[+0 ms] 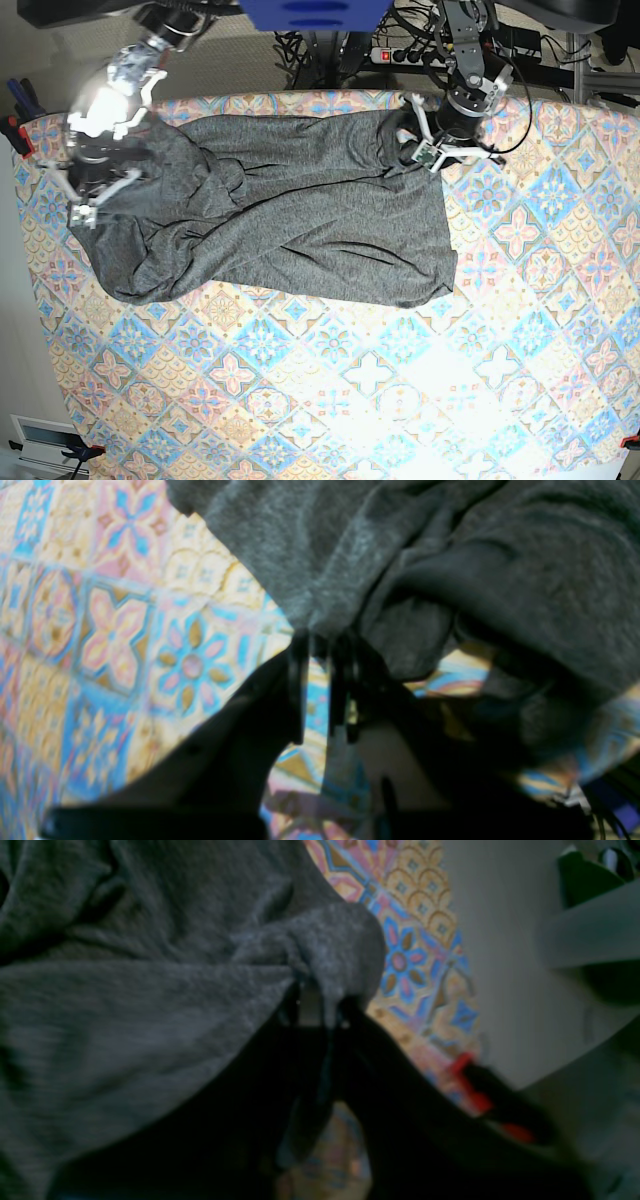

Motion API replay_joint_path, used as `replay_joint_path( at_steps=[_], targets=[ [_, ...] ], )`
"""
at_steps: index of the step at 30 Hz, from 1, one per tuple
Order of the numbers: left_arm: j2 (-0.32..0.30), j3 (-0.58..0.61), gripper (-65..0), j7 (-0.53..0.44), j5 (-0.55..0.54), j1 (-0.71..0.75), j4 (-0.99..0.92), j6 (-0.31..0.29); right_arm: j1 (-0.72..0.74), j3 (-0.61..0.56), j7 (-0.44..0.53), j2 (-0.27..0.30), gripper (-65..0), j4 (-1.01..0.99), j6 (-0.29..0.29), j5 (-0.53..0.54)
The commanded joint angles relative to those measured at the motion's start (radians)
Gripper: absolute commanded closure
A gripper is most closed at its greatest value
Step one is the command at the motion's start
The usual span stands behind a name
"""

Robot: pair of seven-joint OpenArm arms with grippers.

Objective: Layout the t-shirt on the table in an organized manner, then fold the t-shirt properly
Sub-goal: 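Press and smooth the shirt edges with both grippers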

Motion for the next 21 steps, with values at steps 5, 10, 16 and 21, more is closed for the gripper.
replay_joint_path(
  at_steps=[5, 10, 16, 21],
  targets=[
    [0.004, 0.001, -3.8, -0.021, -0.016, -0.008, 0.020, 0.009, 0.011, -0.004, 0.050, 0.003, 0.0, 0.021, -0.001, 0.002],
    [0.004, 0.001, -3.8, -0.006, -0.018, -0.040, 0.020, 0.009, 0.011, -0.004, 0.053, 0.003, 0.0, 0.018, -0.001, 0.002],
    [0.004, 0.003, -3.7, 0.208, -0.019, -0.167, 0.064, 0.009, 0.011, -0.004, 0.058, 0.004, 0.0, 0.016, -0.001, 0.002],
    [0.004, 0.009, -3.7, 0.234, -0.019, -0.225, 0.067, 0.009, 0.011, -0.038, 0.058, 0.004, 0.0, 0.016, -0.001, 0.002]
  ],
)
